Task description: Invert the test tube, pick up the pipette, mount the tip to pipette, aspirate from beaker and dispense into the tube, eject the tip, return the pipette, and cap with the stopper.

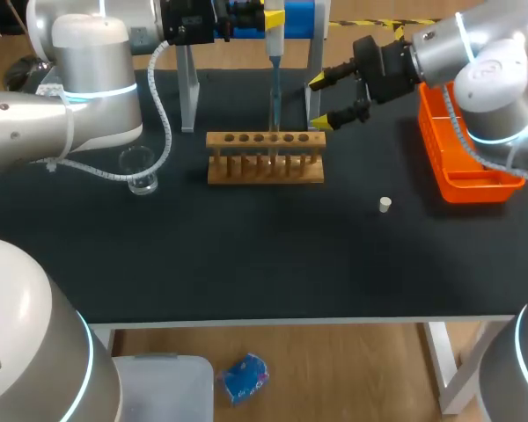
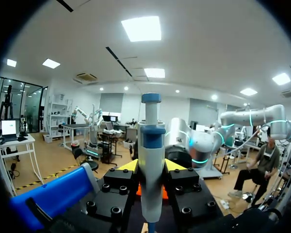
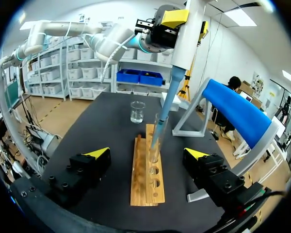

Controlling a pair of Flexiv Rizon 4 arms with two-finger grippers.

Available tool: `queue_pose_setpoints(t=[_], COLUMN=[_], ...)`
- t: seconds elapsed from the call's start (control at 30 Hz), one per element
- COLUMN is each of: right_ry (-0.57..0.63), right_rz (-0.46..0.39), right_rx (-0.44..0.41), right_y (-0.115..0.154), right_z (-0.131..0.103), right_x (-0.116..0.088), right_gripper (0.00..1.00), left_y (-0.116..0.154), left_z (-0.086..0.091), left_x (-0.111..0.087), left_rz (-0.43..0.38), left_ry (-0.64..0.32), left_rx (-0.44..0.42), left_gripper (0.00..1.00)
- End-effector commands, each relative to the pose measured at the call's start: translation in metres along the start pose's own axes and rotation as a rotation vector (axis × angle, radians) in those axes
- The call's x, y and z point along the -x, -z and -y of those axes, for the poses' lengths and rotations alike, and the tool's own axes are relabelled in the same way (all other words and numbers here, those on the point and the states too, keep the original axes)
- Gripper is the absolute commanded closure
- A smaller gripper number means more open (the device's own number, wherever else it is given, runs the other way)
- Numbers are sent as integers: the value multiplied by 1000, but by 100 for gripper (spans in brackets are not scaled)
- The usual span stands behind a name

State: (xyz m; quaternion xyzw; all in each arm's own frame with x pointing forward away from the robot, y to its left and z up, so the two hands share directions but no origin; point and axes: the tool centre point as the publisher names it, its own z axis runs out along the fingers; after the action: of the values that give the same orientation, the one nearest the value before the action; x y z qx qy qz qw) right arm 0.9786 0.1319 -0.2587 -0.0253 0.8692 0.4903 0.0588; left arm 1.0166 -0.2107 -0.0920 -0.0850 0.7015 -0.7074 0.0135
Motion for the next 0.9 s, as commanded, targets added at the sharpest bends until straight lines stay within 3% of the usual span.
queue_pose_setpoints(t=[0.03,0.9], right_ry=[0,0], right_rz=[-2,-2], right_rx=[-1,-1], right_y=[0,0], right_z=[0,0], right_x=[1,1], right_gripper=[0,0], left_y=[0,0], left_z=[1,23], left_x=[-1,-8], left_rz=[3,23], left_ry=[1,-105], left_rx=[2,27], left_gripper=[100,100])
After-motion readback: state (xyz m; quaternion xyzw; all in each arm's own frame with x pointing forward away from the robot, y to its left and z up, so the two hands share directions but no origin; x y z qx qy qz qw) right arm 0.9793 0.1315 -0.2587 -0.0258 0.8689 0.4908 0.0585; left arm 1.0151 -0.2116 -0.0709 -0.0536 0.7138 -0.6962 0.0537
